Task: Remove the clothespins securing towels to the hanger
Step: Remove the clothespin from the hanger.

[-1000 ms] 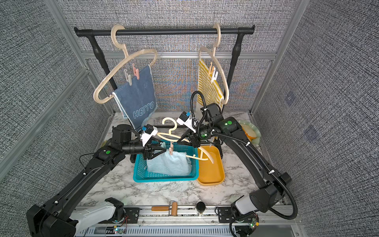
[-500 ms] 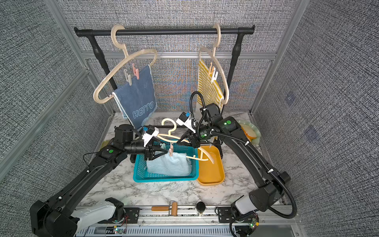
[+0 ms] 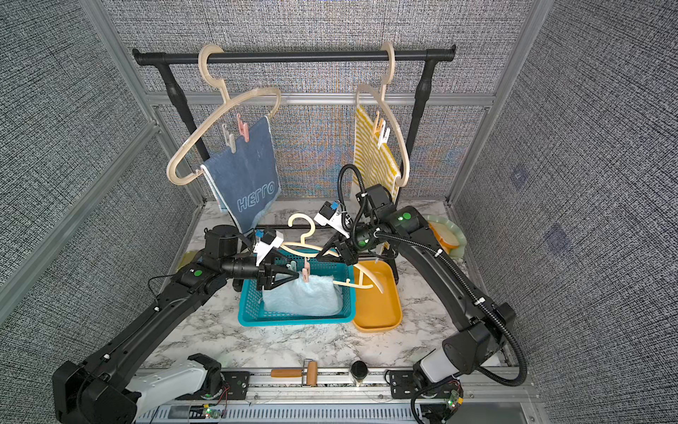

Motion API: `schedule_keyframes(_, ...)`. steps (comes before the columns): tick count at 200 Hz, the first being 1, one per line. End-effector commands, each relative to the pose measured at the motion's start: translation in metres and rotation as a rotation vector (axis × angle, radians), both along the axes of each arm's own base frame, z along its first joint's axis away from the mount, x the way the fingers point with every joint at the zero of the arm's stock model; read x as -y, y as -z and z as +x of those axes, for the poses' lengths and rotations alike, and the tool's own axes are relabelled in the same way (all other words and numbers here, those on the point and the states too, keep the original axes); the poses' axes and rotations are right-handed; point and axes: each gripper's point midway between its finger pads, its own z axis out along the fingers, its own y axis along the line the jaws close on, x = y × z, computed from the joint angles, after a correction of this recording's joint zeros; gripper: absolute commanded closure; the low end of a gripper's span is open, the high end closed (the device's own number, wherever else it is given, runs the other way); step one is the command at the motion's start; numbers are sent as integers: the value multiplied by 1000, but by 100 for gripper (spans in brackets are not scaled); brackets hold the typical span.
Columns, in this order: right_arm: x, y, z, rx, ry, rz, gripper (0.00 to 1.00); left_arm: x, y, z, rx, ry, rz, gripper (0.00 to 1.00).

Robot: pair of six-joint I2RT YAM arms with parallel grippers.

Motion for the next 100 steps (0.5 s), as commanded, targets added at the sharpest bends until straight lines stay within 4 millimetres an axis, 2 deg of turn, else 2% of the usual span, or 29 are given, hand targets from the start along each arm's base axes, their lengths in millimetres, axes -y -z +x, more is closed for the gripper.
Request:
schedule_keyframes(1,-5,-17,-15,-7,-93,93,100,3,-3,-5,7,45,-22,46)
schedule_keyframes(35,-6,-16,-16,-18,-103,98,100,6,-4,0,-1,47,-34,42)
schedule_keyframes(66,-7,-17,-17,-19,-108,101,100,8,-4,3,-3,58,-42,41)
schedule_keyframes(100,-6,-17,-21,-35,-136,109,100,7,1,-4,-6,88,-34,47)
